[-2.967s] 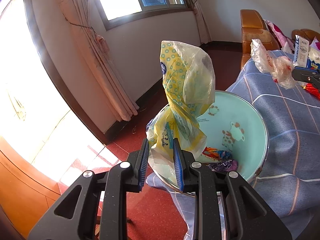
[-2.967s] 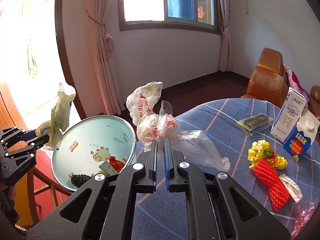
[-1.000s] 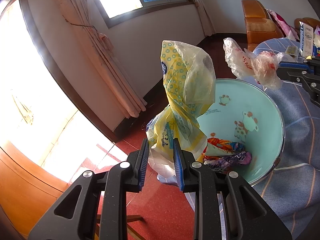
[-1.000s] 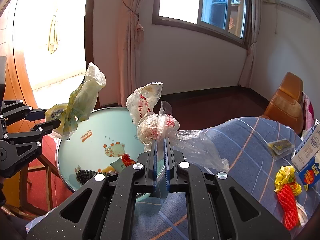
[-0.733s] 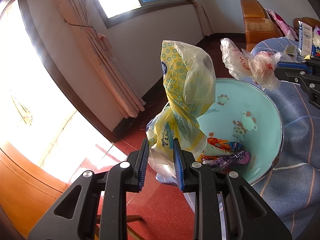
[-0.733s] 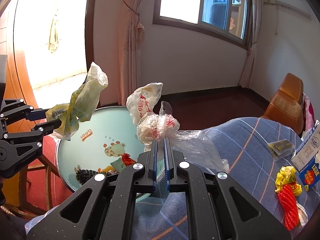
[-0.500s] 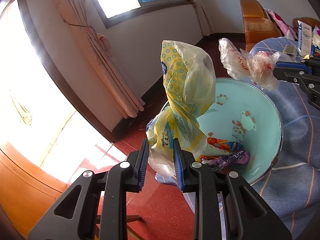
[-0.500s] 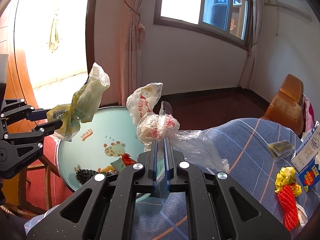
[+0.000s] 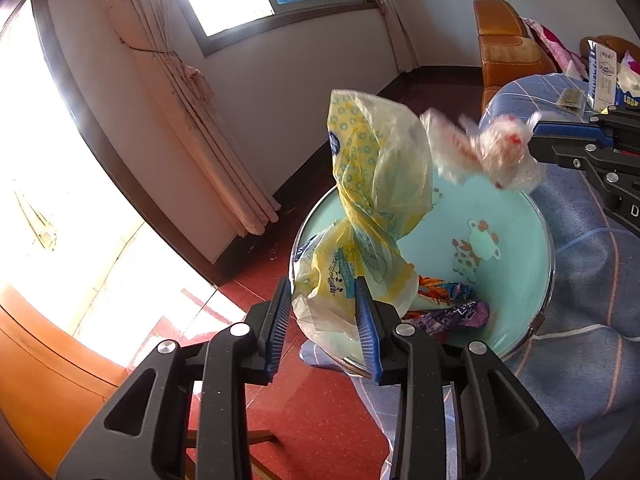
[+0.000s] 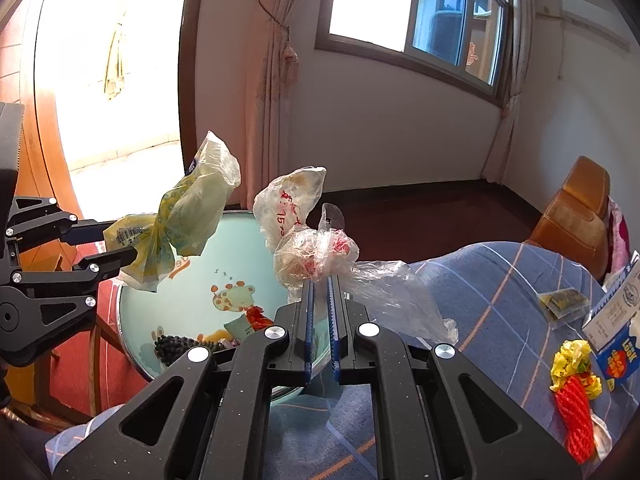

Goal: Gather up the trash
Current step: 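Carry the yellow bag and white bag over the bin with both tools, then open both tools to drop the two plastic bags into the bin, then move both open tools from the bin back toward the table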

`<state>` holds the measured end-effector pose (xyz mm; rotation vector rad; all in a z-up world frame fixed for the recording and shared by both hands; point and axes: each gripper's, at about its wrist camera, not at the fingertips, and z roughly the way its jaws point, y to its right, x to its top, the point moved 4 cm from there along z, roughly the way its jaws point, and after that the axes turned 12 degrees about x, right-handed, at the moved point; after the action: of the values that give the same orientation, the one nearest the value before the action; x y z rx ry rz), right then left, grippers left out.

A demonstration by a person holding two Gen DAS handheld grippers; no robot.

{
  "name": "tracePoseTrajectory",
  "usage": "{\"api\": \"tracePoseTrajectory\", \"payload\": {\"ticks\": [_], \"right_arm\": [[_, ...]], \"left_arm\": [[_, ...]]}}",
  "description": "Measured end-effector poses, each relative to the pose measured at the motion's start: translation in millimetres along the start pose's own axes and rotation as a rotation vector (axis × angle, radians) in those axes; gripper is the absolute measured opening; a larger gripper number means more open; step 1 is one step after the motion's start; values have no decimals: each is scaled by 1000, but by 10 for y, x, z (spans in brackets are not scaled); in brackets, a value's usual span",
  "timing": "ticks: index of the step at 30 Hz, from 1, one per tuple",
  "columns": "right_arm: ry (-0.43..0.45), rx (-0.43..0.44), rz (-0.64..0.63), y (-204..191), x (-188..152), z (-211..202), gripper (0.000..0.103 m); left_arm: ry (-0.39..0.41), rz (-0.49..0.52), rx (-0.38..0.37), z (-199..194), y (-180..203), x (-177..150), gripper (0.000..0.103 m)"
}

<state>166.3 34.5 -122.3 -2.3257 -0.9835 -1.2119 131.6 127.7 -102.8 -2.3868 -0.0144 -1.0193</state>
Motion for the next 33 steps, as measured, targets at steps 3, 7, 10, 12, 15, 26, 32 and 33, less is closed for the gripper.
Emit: {"api": "tracePoseTrajectory", "payload": {"ticks": [3, 7, 10, 12, 15, 26, 32, 33], "right_arm": [[-2, 1, -7, -10, 3, 7, 15], [1, -2, -2, 5, 3, -3, 20], [4, -8, 5, 18, -2, -5, 22], [7, -12, 9, 23, -6, -7, 24], [7, -30, 23, 44, -21, -16, 26], [27, -174, 182, 483, -345, -681, 31], [29, -334, 358, 1025, -923, -1444, 31], [29, -374, 401, 1127, -1072, -1610, 31]], "left_arm": [[2, -3, -8, 0, 6, -2, 36], [4, -11, -3, 7, -4, -10, 43], [5, -15, -2, 6, -9, -7, 46], [4, -17, -4, 5, -7, -17, 48], [6, -22, -10, -4, -10, -11, 52], [5, 6, -72, -58, 266, -64, 56], [1, 23, -114, -121, 491, -102, 57], [4, 31, -123, -144, 548, -107, 57]]}}
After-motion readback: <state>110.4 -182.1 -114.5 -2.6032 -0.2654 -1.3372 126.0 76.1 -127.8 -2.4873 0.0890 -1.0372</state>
